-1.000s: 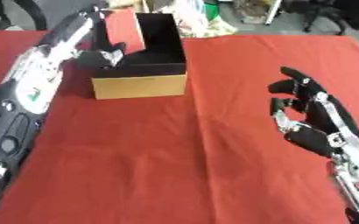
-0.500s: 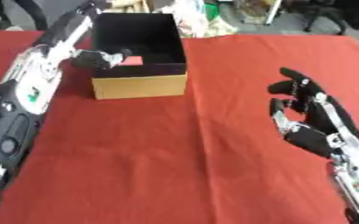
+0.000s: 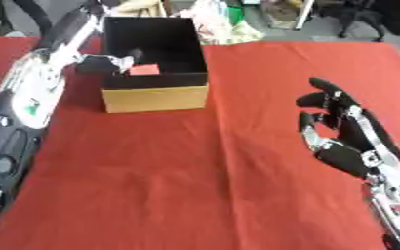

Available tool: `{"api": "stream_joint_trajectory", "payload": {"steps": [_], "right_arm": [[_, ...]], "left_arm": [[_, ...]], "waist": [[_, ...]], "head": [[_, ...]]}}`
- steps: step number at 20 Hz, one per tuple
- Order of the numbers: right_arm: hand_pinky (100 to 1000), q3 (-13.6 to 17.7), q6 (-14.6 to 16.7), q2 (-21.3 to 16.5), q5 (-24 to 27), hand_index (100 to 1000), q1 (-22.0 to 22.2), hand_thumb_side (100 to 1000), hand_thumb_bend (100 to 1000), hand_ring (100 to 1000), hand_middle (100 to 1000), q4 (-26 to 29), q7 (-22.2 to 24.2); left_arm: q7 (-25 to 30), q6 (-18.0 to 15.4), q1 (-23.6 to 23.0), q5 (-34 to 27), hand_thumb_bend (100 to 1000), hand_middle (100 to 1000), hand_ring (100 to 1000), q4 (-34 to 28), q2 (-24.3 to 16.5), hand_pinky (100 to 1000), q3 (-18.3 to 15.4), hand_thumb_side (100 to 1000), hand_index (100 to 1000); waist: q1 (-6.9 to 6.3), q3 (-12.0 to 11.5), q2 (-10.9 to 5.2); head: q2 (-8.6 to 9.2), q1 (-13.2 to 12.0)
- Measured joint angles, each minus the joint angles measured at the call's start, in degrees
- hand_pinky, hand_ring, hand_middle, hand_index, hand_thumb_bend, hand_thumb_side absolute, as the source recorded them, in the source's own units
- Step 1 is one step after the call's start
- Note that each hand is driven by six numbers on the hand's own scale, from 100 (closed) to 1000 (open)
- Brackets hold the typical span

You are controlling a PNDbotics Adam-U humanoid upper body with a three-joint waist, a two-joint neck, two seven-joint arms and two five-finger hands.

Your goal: Pick up objects on the table and place them in the box.

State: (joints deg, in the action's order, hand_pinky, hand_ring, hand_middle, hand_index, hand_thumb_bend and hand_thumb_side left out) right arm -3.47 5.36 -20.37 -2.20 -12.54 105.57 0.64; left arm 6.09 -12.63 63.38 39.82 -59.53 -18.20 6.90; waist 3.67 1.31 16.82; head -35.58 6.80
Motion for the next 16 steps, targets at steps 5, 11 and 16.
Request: {"api": "stream_joint_trajectory", "payload": {"steps": [5, 11, 16], "right_arm": [[636, 0.62, -0.04, 0.00, 0.00, 942, 0.59, 208, 100, 798, 693, -0.02, -0.51], [637, 1.04, 0.00, 0.00, 0.00, 942, 1.03, 209, 100, 797, 693, -0.05, -1.04], [636, 1.34, 0.10, 0.00, 0.00, 943, 1.46, 209, 100, 797, 693, -0.05, -1.35]], "left_arm": [[2.89, 1.06, -7.94, -14.55, 296, 960, 997, -15.19, -6.66, 832, 1.35, 339, 989], [5.57, 5.07, -21.75, -26.39, 205, 962, 1000, -31.42, -12.45, 830, 0.48, 336, 994], [7.58, 6.62, -32.18, -27.79, 283, 956, 1000, -39.47, -13.33, 822, -1.56, 473, 999]], "waist": [[0.02, -1.81, -0.46], [0.75, -3.43, -1.01], [1.08, -4.79, -1.66]], "head": [[0.00, 1.04], [0.00, 1.81], [-0.01, 1.91]]}}
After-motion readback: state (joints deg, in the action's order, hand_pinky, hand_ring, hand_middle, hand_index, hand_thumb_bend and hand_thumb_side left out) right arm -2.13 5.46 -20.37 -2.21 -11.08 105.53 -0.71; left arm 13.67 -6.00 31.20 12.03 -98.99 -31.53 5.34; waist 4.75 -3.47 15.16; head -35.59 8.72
